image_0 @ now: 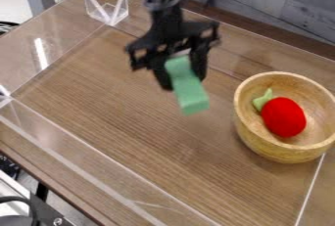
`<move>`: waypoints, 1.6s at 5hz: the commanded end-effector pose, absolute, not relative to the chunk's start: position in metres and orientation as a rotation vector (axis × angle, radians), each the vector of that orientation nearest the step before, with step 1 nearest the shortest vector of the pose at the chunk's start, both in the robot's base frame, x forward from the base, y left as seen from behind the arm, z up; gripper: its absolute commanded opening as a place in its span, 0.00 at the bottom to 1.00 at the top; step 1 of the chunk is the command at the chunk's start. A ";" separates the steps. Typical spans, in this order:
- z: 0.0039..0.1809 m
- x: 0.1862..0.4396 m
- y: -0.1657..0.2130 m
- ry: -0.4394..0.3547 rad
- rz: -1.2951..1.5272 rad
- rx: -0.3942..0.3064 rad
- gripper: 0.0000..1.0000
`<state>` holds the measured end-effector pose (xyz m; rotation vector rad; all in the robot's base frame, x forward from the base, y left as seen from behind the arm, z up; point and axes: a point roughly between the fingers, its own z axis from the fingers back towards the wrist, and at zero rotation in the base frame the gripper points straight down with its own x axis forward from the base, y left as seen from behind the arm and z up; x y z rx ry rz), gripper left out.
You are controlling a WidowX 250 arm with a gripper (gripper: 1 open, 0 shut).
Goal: Put the green stick in the brown bowl
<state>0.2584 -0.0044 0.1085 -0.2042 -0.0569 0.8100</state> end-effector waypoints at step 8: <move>0.126 0.301 -0.081 -0.075 0.750 -0.245 0.00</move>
